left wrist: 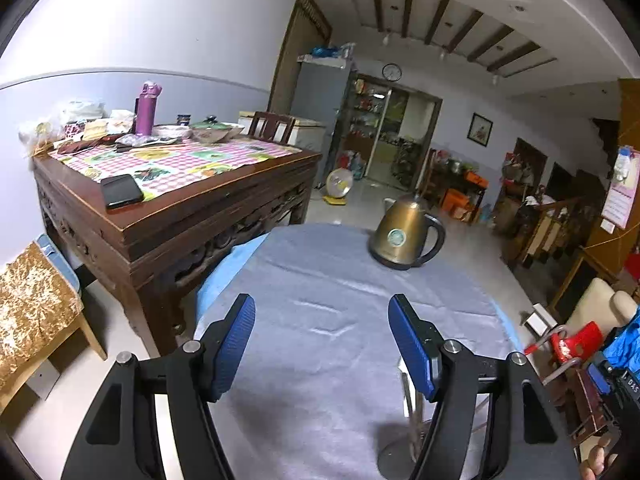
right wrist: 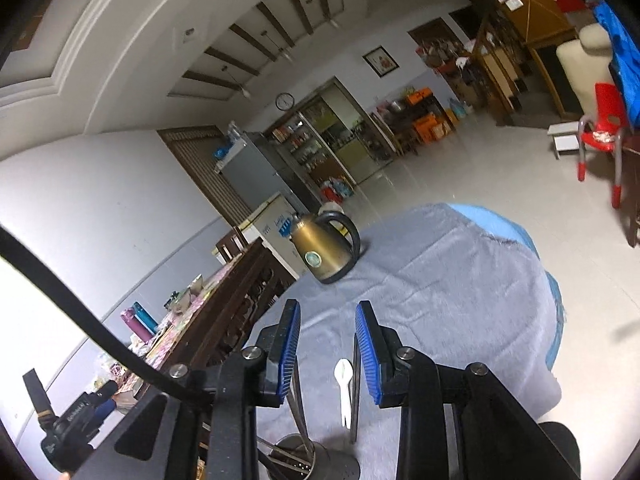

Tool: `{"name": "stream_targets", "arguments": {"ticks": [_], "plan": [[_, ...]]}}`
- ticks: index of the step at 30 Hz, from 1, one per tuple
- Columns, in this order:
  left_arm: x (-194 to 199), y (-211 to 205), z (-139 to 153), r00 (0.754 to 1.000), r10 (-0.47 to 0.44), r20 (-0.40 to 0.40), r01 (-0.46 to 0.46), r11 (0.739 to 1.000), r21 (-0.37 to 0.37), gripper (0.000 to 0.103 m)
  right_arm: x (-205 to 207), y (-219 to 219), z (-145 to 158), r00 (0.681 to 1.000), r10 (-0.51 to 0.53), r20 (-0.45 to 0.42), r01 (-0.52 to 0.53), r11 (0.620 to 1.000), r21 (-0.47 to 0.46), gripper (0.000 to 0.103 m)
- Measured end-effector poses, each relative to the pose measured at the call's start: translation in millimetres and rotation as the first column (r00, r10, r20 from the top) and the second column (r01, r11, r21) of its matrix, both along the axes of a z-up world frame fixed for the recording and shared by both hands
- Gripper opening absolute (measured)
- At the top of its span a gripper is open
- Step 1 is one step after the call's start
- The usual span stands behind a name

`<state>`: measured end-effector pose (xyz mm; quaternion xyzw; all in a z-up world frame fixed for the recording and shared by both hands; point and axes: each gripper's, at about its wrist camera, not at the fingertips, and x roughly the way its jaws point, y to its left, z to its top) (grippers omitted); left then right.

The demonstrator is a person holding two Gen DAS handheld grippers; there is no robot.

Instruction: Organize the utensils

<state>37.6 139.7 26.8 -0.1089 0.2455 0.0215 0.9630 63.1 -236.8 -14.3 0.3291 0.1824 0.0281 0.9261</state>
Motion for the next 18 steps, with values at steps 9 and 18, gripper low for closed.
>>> {"name": "stream_targets", "arguments": {"ticks": [9, 18], "plan": [[30.4, 13.4, -27.3, 0.996, 0.024, -0.085, -0.022, 0.999, 0.027, 0.070, 19.8, 1.5, -20.9, 0.997, 0.016, -0.077, -0.017, 1.000, -0.015, 0.032], [86.3, 25.9, -105.4, 0.955, 0.044, -0.293, -0.035, 0.999, 0.037, 0.070, 115.5, -10.2, -100.1, 0.939, 0.172, -0.298, -0.171, 0.985, 0.029, 0.032]]}}
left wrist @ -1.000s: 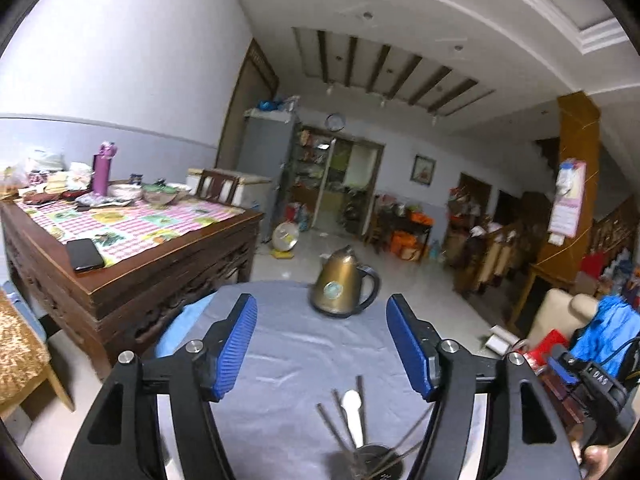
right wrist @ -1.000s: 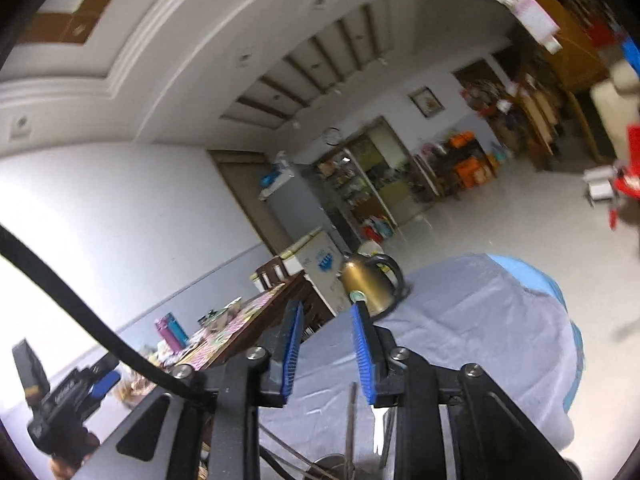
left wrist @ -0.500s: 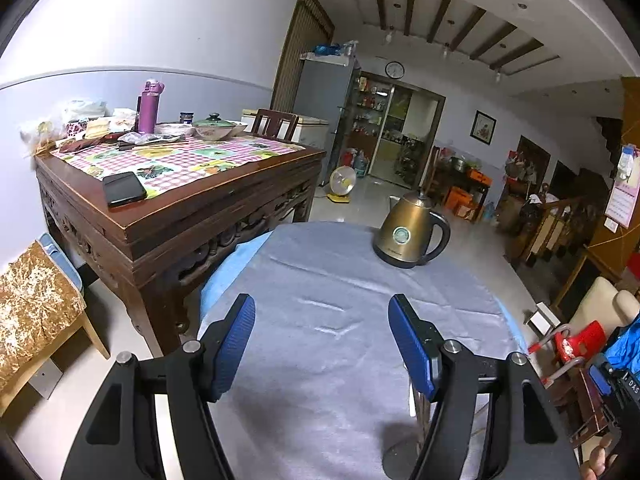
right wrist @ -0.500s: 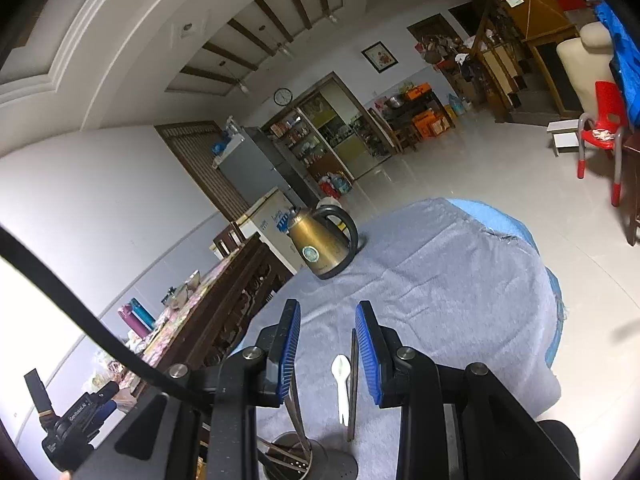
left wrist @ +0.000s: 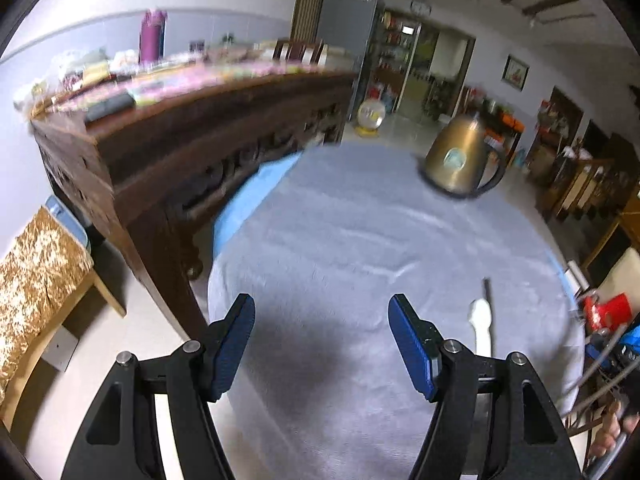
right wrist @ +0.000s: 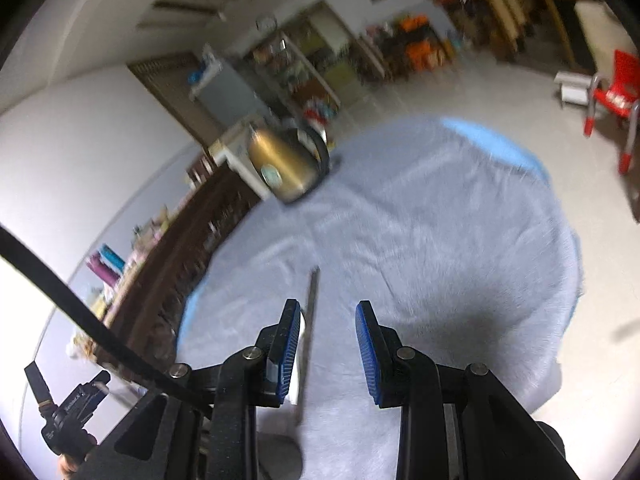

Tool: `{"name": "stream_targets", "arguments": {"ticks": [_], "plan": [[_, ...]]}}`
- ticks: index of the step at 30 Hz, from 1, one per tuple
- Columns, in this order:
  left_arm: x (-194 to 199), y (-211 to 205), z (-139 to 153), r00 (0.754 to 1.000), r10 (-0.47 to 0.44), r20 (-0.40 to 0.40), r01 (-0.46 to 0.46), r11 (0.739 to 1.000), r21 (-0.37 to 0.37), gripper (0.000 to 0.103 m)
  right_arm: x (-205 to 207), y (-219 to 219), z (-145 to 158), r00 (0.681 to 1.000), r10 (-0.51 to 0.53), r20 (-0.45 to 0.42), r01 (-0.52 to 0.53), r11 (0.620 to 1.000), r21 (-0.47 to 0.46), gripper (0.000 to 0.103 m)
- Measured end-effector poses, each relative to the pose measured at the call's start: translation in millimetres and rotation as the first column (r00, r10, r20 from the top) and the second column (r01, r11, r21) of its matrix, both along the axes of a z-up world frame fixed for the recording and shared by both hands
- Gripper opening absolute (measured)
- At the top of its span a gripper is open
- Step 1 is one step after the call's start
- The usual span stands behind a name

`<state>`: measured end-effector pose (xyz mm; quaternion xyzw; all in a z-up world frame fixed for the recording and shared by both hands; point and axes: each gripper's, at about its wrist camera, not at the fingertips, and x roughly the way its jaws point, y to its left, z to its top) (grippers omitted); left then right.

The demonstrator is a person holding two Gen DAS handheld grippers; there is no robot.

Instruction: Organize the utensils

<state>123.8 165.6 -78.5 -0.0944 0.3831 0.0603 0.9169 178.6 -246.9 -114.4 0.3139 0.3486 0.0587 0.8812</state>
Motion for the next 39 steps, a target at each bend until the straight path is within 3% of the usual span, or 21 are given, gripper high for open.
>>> {"name": "stream_targets", "arguments": {"ticks": [4, 12, 19, 29, 37, 39], "plan": [[23.7, 0.6, -30.2, 0.997, 0.003, -0.075, -0.004, 1.000, -0.015, 0.070, 54.0, 7.8, -47.7, 0.990, 0.087, -0.113, -0.077, 0.993, 0.090, 0.032], [60.0, -5.6, -57.7, 0.991, -0.029, -0.131, 0.026, 0.999, -0.024, 0.070, 148.7, 66.0, -84.0, 0.960, 0.196, -0.201, -0.198, 0.980, 0.009, 0.032], [88.5, -22.3, -63.4, 0.987, -0.068, -0.145, 0.069, 0.998, 0.002, 0.070, 196.1, 97.4, -100.4, 0.947, 0.204, -0.250, -0.232, 0.968, -0.092, 0.025], [104.3, -42.2, -63.4, 0.984, -0.114, -0.139, 0.116, 0.993, 0.005, 0.070, 209.0, 118.0, -106.3, 0.944, 0.186, -0.273, -0.260, 0.929, -0.264, 0.012], [105.2, -44.1, -76.5, 0.980, -0.103, -0.170, 0.105, 0.994, 0.004, 0.070, 196.8, 92.7, -104.4, 0.955, 0.128, -0.266, -0.211, 0.927, -0.310, 0.012], [107.3, -49.1, -79.4, 0.978, -0.121, -0.170, 0.122, 0.993, -0.002, 0.070, 192.5, 80.1, -105.0, 0.957, 0.120, -0.264, -0.195, 0.941, -0.278, 0.012]]}}
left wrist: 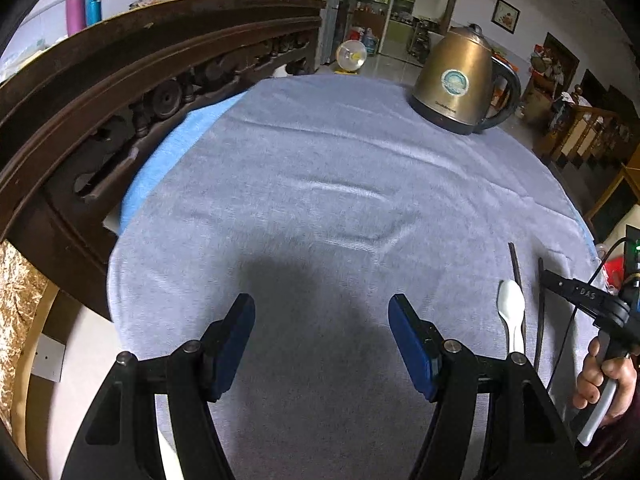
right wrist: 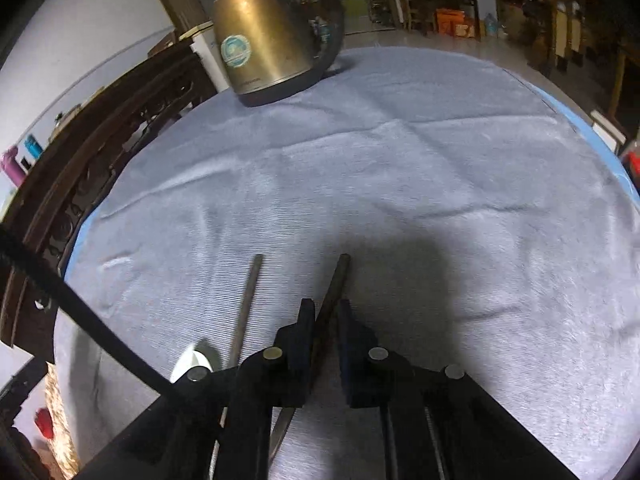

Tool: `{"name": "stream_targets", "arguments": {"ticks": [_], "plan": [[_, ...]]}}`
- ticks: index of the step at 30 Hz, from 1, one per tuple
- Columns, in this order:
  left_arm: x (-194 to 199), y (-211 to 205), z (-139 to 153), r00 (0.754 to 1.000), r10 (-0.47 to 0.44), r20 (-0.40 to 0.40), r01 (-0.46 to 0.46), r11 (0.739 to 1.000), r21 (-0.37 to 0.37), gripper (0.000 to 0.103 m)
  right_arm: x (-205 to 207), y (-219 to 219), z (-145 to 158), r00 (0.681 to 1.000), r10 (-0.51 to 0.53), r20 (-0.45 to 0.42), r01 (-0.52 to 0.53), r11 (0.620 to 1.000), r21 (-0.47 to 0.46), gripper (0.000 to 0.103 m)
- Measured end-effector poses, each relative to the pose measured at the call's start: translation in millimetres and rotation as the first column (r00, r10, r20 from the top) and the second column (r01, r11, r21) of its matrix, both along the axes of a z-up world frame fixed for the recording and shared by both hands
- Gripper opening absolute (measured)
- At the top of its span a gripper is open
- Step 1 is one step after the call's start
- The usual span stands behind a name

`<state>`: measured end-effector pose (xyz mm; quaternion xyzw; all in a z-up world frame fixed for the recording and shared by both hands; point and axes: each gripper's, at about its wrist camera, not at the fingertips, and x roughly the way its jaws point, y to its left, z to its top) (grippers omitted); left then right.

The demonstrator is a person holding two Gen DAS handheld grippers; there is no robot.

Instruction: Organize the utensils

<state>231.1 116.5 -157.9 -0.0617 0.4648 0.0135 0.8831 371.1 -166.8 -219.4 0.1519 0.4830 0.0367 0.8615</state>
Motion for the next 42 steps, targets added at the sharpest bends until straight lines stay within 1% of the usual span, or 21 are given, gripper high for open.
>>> {"name": "stream_targets", "arguments": {"ticks": [2, 3, 6, 8, 10, 12, 14, 15, 17, 19, 22, 25, 27, 31, 32, 33, 34, 35, 37, 39, 42], "plan": [[5.2, -9.4, -3.5, 0.999, -0.038, 0.003, 0.038, 0.999, -0.003, 0.070, -1.4, -10.0, -2.2, 1.000, -0.009, 0.000, 0.009, 0.997, 0.077, 0.013], [7.5, -14.3, -5.2, 0.998, -0.059, 0.004, 0.059, 0.998, -0.005, 0.070, -3.7, -14.8, -2.5, 1.000, -0.017, 0.009, 0.016, 0.993, 0.116, 0.016], [17.7, -30.9, -12.6, 0.991, -0.131, 0.007, 0.132, 0.991, -0.027, 0.070, -12.5, -23.9, -3.3, 0.998, -0.032, 0.058, 0.019, 0.979, 0.203, 0.016], [25.6, -41.8, -15.9, 0.983, -0.183, 0.024, 0.185, 0.980, -0.073, 0.070, -18.2, -28.9, -7.6, 0.995, -0.040, 0.095, 0.014, 0.966, 0.257, 0.016], [34.1, -52.8, -16.7, 0.974, -0.224, 0.032, 0.226, 0.970, -0.088, 0.070, -22.2, -32.0, -13.9, 0.991, -0.051, 0.123, 0.013, 0.957, 0.291, 0.016], [46.3, -67.5, -13.6, 0.958, -0.282, 0.048, 0.285, 0.954, -0.096, 0.070, -23.1, -36.3, -17.2, 0.990, -0.072, 0.121, 0.029, 0.946, 0.323, 0.017], [59.3, -85.2, -8.4, 0.938, -0.343, 0.059, 0.347, 0.934, -0.084, 0.070, -26.8, -38.7, -9.7, 0.978, -0.087, 0.190, 0.022, 0.947, 0.320, 0.017], [65.2, -92.3, -6.7, 0.929, -0.365, 0.057, 0.368, 0.927, -0.074, 0.069, -27.0, -38.3, -7.6, 0.974, -0.097, 0.206, 0.029, 0.950, 0.312, 0.017], [77.1, -113.7, -3.1, 0.906, -0.422, 0.044, 0.424, 0.904, -0.060, 0.067, -26.2, -37.5, -8.3, 0.974, -0.097, 0.203, 0.031, 0.952, 0.305, 0.017], [87.0, -132.0, -2.3, 0.886, -0.463, 0.027, 0.463, 0.884, -0.067, 0.067, -26.4, -36.9, -7.1, 0.971, -0.095, 0.220, 0.027, 0.956, 0.291, 0.017], [97.0, -162.3, -6.2, 0.855, -0.518, -0.011, 0.517, 0.854, -0.058, 0.067, -25.9, -39.9, -9.3, 0.970, -0.098, 0.222, 0.027, 0.952, 0.304, 0.017], [104.6, -186.1, -15.6, 0.828, -0.557, -0.062, 0.555, 0.830, -0.049, 0.059, -25.3, -47.7, -11.5, 0.969, -0.121, 0.215, 0.046, 0.945, 0.325, 0.017], [106.2, -194.0, -25.1, 0.816, -0.567, -0.115, 0.567, 0.823, -0.031, 0.053, -27.1, -53.5, -14.0, 0.969, -0.134, 0.209, 0.058, 0.940, 0.335, 0.017], [112.5, -203.0, -41.3, 0.812, -0.557, -0.174, 0.557, 0.829, -0.053, 0.044, -27.7, -57.3, -16.3, 0.968, -0.151, 0.200, 0.072, 0.933, 0.354, 0.017], [113.0, -203.8, -43.5, 0.811, -0.556, -0.184, 0.556, 0.829, -0.056, 0.039, -27.5, -57.6, -16.7, 0.969, -0.149, 0.199, 0.070, 0.932, 0.357, 0.017], [113.9, -205.4, -46.4, 0.807, -0.556, -0.197, 0.556, 0.829, -0.062, 0.030, -27.1, -57.7, -16.8, 0.969, -0.149, 0.198, 0.071, 0.932, 0.356, 0.017], [114.8, -207.0, -49.7, 0.804, -0.556, -0.213, 0.555, 0.829, -0.069, 0.026, -27.1, -57.5, -16.4, 0.969, -0.150, 0.199, 0.072, 0.932, 0.355, 0.017], [114.6, -208.3, -50.1, 0.807, -0.554, -0.204, 0.555, 0.830, -0.060, 0.025, -27.4, -57.3, -16.1, 0.968, -0.149, 0.200, 0.071, 0.932, 0.355, 0.017], [114.4, -212.1, -50.8, 0.802, -0.562, -0.200, 0.565, 0.824, -0.049, 0.021, -27.3, -57.3, -16.3, 0.969, -0.149, 0.199, 0.071, 0.932, 0.354, 0.017], [114.9, -214.0, -50.4, 0.803, -0.562, -0.200, 0.567, 0.823, -0.033, 0.013, -27.5, -58.2, -17.0, 0.969, -0.152, 0.195, 0.073, 0.930, 0.361, 0.017], [119.0, -211.3, -51.7, 0.810, -0.552, -0.197, 0.551, 0.832, -0.065, 0.008, -27.5, -59.9, -18.1, 0.969, -0.162, 0.189, 0.083, 0.926, 0.369, 0.017]]}}
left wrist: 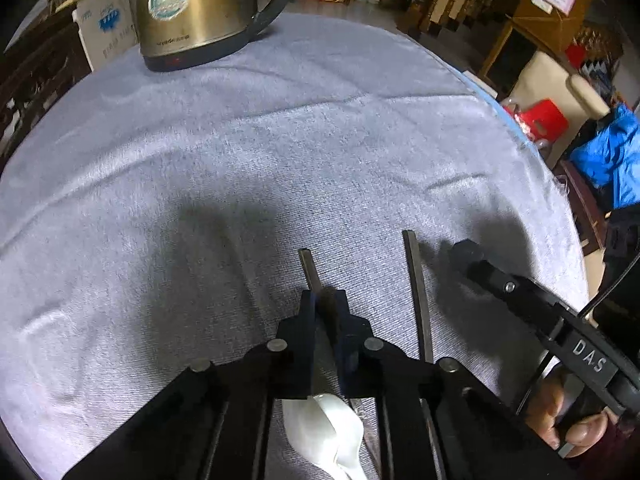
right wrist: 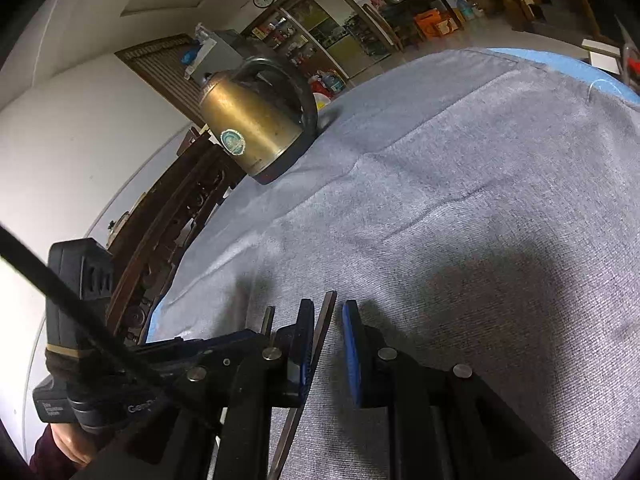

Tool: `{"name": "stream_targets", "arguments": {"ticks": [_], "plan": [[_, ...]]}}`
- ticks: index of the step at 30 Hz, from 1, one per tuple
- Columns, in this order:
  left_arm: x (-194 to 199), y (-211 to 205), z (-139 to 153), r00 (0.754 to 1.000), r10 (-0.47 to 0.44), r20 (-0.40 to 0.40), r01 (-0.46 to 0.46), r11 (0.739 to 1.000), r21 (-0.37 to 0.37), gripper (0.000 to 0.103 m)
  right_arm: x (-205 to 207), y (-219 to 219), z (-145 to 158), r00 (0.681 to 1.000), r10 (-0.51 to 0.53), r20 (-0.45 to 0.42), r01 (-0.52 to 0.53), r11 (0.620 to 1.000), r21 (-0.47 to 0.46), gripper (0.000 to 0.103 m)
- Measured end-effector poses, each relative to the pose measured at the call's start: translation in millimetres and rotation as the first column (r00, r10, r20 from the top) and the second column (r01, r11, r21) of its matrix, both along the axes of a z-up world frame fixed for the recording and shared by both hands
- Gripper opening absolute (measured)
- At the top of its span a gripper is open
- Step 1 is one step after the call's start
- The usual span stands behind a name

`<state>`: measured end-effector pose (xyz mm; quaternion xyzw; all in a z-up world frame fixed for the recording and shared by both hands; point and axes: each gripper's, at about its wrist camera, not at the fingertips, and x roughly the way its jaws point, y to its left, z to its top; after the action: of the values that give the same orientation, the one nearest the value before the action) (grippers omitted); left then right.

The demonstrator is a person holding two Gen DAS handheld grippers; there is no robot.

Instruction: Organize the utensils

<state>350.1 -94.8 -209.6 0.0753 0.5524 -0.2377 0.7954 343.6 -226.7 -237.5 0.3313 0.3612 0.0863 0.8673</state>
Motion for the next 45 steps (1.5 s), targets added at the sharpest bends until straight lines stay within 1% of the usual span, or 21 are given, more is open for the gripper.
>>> {"name": "stream_targets", "arguments": {"ticks": [3, 6, 10, 13, 16, 21, 24, 32, 35, 38, 41, 42, 43, 45], "plan": [[3.2, -1.3, -3.3, 1.000, 0.024, 0.003, -0.024, 1.000, -0.018, 0.007, 0.0, -0.8, -0.5, 1.000, -0.004, -0.002, 0.004, 1.000, 0.003, 0.017], [0.8, 2.6, 2.0, 0.999, 0.050, 0.018, -0.049, 0.998, -0.043, 0.006, -0.2, -1.2, -1.3, 1.000, -0.009, -0.007, 0.009, 1.000, 0.009, 0.017], [0.3, 13.0, 24.5, 0.993, 0.093, 0.066, -0.085, 0.989, -0.119, 0.005, -0.4, -3.6, -2.9, 1.000, -0.018, -0.014, 0.018, 1.000, 0.020, 0.017], [-3.9, 22.1, 42.6, 0.988, 0.118, 0.104, -0.102, 0.984, -0.146, 0.005, -1.0, -3.8, -2.9, 1.000, -0.017, -0.016, 0.018, 1.000, 0.020, 0.017], [-6.8, 34.4, 58.3, 0.982, 0.139, 0.124, -0.116, 0.977, -0.178, 0.005, -1.7, -4.2, -3.2, 1.000, -0.019, -0.018, 0.020, 1.000, 0.023, 0.017], [-13.0, 51.4, 79.9, 0.974, 0.164, 0.155, -0.132, 0.971, -0.201, 0.005, -1.8, -4.7, -3.5, 1.000, -0.022, -0.021, 0.023, 0.999, 0.024, 0.017], [-18.8, 67.0, 87.8, 0.970, 0.182, 0.162, -0.147, 0.967, -0.207, 0.005, -2.6, -4.9, -3.6, 0.999, -0.024, -0.021, 0.025, 0.999, 0.022, 0.017], [-42.2, 106.3, 92.5, 0.957, 0.246, 0.155, -0.210, 0.954, -0.214, 0.005, -1.2, -1.1, -3.9, 0.999, -0.024, -0.046, 0.024, 1.000, -0.003, 0.017], [-49.5, 117.9, 93.7, 0.955, 0.255, 0.155, -0.217, 0.950, -0.222, 0.005, -0.4, 3.4, -4.2, 0.997, 0.006, -0.075, -0.007, 1.000, -0.006, 0.019], [-53.5, 126.4, 93.0, 0.953, 0.261, 0.152, -0.223, 0.949, -0.224, 0.005, -2.3, 13.9, 5.0, 0.995, 0.050, -0.090, -0.058, 0.994, -0.090, 0.024], [-54.8, 130.4, 93.1, 0.951, 0.267, 0.155, -0.229, 0.947, -0.226, 0.005, 2.6, 17.9, 16.7, 0.988, 0.095, -0.123, -0.108, 0.989, -0.102, 0.024], [-55.3, 131.6, 94.0, 0.950, 0.272, 0.154, -0.233, 0.945, -0.229, 0.005, 6.8, 19.1, 24.6, 0.986, 0.099, -0.134, -0.115, 0.986, -0.122, 0.025], [-56.1, 132.8, 95.3, 0.948, 0.277, 0.156, -0.237, 0.943, -0.233, 0.005, 12.3, 20.3, 30.0, 0.983, 0.101, -0.155, -0.125, 0.981, -0.150, 0.027], [-58.3, 133.4, 98.1, 0.945, 0.279, 0.169, -0.236, 0.942, -0.239, 0.005, 28.8, 24.3, 34.5, 0.963, 0.121, -0.242, -0.170, 0.966, -0.193, 0.029]]}}
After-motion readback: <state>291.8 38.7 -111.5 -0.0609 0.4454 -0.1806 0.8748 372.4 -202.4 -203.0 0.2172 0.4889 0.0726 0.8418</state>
